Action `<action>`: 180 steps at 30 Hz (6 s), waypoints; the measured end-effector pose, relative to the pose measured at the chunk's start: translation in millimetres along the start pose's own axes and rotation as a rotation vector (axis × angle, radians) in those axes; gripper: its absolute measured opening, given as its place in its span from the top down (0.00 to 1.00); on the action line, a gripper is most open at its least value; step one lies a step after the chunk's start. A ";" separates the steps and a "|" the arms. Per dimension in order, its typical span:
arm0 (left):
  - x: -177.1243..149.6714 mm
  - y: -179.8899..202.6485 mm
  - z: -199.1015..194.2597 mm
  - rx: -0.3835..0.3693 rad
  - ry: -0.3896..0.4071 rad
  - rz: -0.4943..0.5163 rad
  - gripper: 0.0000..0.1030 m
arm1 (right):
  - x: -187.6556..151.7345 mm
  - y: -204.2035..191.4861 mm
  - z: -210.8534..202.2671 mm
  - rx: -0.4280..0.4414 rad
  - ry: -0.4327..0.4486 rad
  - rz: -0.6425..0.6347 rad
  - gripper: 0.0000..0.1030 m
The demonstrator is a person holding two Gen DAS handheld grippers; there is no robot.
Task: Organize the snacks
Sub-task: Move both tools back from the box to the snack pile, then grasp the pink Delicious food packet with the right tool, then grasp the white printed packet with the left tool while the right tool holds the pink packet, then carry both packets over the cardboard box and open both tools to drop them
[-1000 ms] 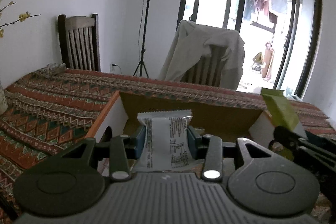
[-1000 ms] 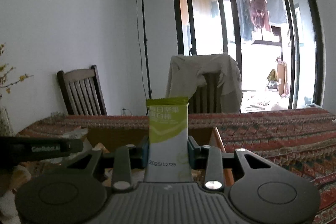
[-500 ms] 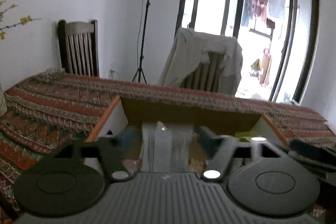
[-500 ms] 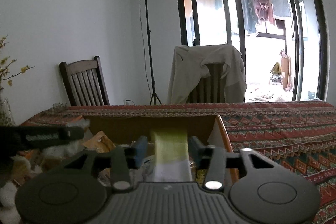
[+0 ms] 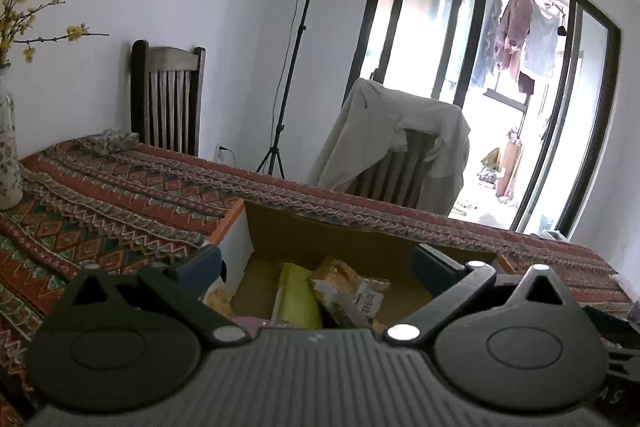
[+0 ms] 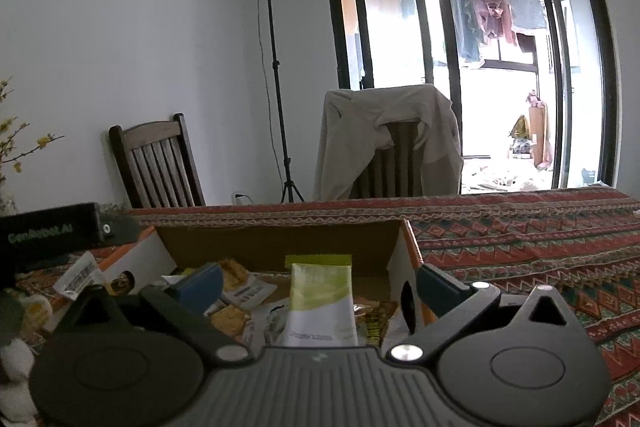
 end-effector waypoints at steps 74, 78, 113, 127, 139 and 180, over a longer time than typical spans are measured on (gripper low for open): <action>-101.3 -75.6 -108.3 -0.010 -0.195 0.095 0.00 | -90.2 -44.5 -101.3 0.049 -0.269 -0.080 0.03; -101.4 -77.1 -107.7 -0.012 -0.201 0.085 0.00 | -99.5 -57.4 -87.8 0.057 -0.316 -0.111 0.08; -113.3 -36.9 -56.6 0.143 -0.389 0.200 0.00 | -97.2 31.1 -122.5 -0.060 -0.170 0.063 0.42; -112.5 -30.5 -65.6 0.079 -0.367 0.200 0.49 | -101.3 33.9 -118.0 -0.046 -0.163 0.089 0.42; -101.3 -52.0 -90.4 0.075 -0.316 0.153 0.52 | -95.3 29.5 -125.2 -0.040 -0.127 0.076 0.42; 21.2 8.6 -17.6 -0.020 -0.037 0.083 0.52 | 31.6 -32.5 -9.6 0.016 0.035 -0.008 0.42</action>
Point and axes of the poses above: each gripper's, at about its wrist camera, not at the fingertips, and z roughly the way its jaws point, y to its right, x to its top, the point moved 3 cm from there along z, roughly the way its jaws point, and after that the axes turned 3 degrees about -z, right-handed, at the moved point
